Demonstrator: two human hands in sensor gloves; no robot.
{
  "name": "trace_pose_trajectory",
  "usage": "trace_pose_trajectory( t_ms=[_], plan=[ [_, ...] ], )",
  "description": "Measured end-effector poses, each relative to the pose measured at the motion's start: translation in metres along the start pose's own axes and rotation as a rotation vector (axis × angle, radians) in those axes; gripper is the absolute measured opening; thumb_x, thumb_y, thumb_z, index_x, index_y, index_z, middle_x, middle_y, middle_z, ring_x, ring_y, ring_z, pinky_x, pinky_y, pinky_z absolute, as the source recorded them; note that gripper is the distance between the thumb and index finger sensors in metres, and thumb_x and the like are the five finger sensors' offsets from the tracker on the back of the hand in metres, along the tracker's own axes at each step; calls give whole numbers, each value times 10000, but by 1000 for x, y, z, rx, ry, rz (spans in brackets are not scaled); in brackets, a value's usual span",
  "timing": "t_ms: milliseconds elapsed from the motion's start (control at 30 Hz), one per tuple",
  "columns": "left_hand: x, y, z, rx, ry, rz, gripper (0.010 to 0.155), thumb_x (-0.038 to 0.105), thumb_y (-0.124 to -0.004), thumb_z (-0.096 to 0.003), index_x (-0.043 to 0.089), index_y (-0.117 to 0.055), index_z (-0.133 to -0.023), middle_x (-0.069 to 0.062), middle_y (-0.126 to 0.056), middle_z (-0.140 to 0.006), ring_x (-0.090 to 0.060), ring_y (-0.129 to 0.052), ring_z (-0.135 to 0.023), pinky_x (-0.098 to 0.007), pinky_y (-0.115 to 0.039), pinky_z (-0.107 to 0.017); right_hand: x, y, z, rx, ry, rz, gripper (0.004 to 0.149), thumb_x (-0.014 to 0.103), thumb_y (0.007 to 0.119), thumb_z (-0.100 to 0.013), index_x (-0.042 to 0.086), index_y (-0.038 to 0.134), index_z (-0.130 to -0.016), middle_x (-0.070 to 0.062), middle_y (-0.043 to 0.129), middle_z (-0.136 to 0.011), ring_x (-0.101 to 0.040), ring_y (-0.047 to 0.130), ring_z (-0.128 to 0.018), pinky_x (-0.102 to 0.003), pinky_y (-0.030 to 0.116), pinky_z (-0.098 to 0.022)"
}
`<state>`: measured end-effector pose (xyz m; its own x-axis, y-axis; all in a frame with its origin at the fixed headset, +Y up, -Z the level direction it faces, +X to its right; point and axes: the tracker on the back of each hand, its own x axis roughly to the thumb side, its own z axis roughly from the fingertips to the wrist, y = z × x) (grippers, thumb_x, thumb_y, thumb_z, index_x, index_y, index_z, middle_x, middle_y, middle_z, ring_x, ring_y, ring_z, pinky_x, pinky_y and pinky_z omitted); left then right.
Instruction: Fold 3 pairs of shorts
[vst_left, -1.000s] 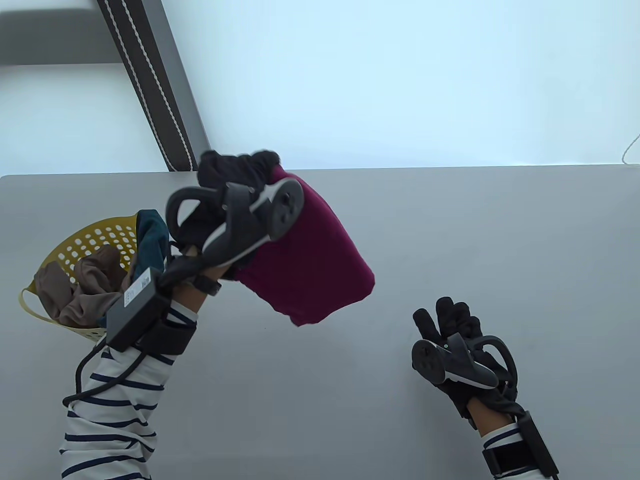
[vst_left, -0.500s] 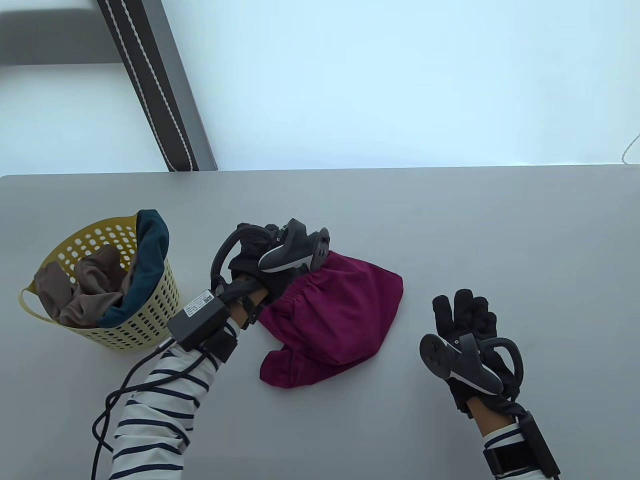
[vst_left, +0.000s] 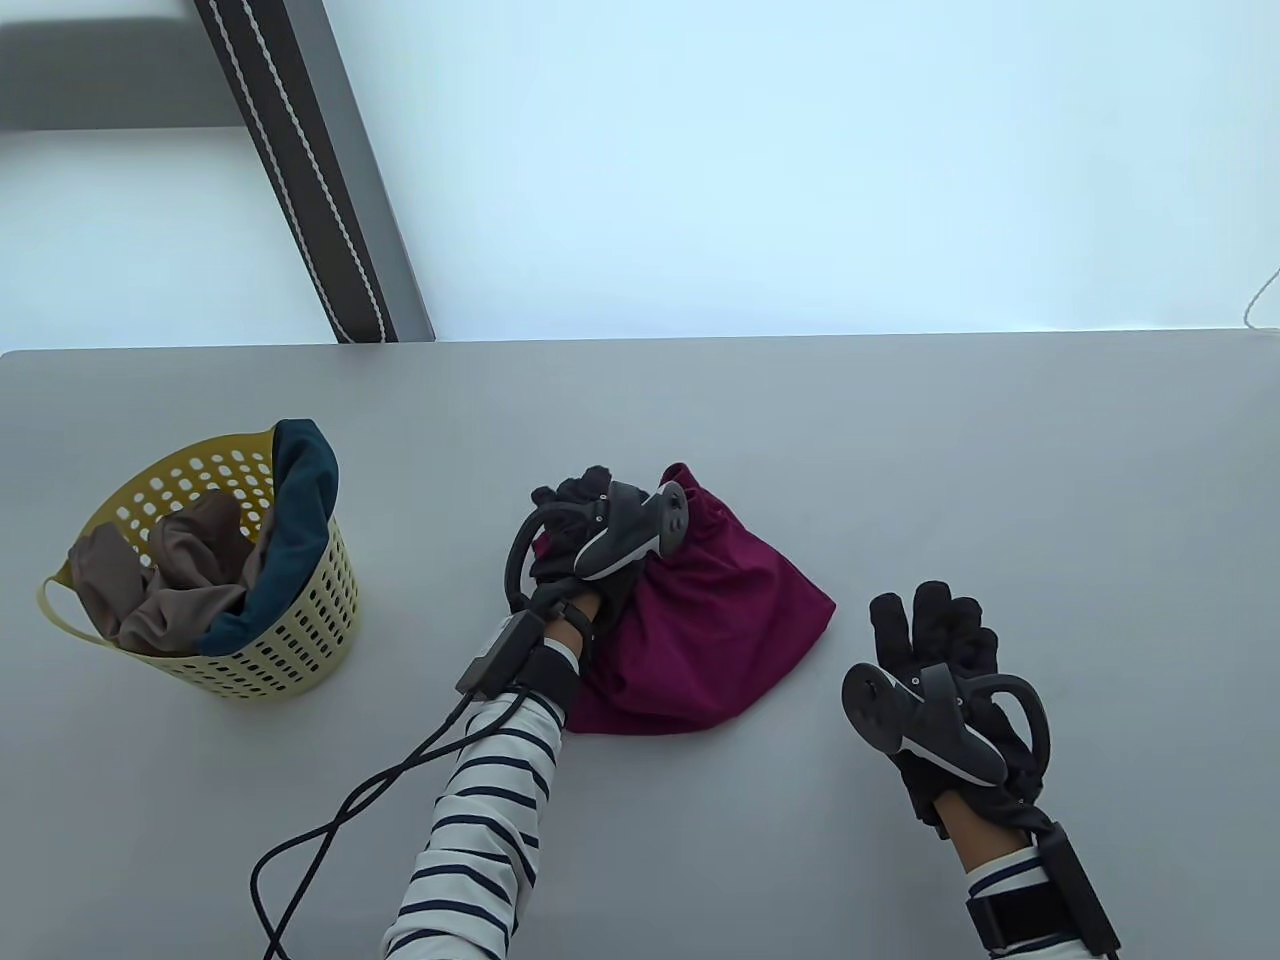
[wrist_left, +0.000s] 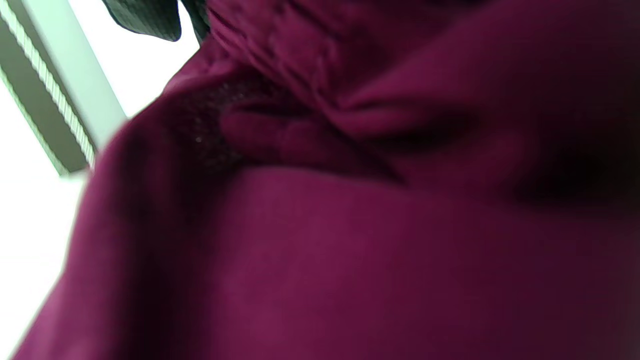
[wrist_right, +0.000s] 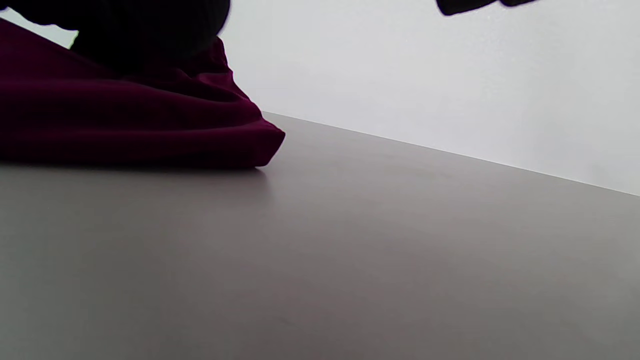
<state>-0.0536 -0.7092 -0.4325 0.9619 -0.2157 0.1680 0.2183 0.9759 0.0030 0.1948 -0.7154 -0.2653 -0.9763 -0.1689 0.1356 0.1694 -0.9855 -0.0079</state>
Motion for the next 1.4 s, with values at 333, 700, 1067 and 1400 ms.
trace_pose_trajectory(
  t_ms=[333,700,1067,1400],
  plan=[
    [-6,110,85,576,-284,-225,549,476,-718,-440,376,-451,-909,-43,-654,-1107,-288,-840,-992,-615,-622,-746,-13,-14,5,-152,136,-117,838,483,580,-500,-18,157,-1023,-426,198,-964,-642,423,-853,-662,476,-580],
    [55,-1,211,81,-1054,-601,655,580,-602,-406,390,-371,-990,-120,-548,-1173,-344,-767,-1041,-629,-564,-763,-11,-14,5,-142,137,-120,833,480,582,-500,-29,180,-1023,-427,231,-965,-638,451,-849,-656,499,-576],
    [108,35,190,41,-1224,-592,817,552,-626,-385,415,-113,-1006,-254,-269,-1185,-373,-617,-1088,-615,-520,-778,-14,-13,5,-139,156,-135,831,472,588,-499,-44,194,-1019,-406,273,-977,-624,476,-850,-647,518,-575],
    [136,22,169,212,-1145,-562,462,508,-623,-342,497,-554,-799,43,-630,-1122,-247,-784,-1035,-534,-654,-766,-25,-17,9,-197,191,-355,785,483,581,-499,-31,306,-1025,-362,431,-982,-584,576,-844,-621,580,-567]
  ],
)
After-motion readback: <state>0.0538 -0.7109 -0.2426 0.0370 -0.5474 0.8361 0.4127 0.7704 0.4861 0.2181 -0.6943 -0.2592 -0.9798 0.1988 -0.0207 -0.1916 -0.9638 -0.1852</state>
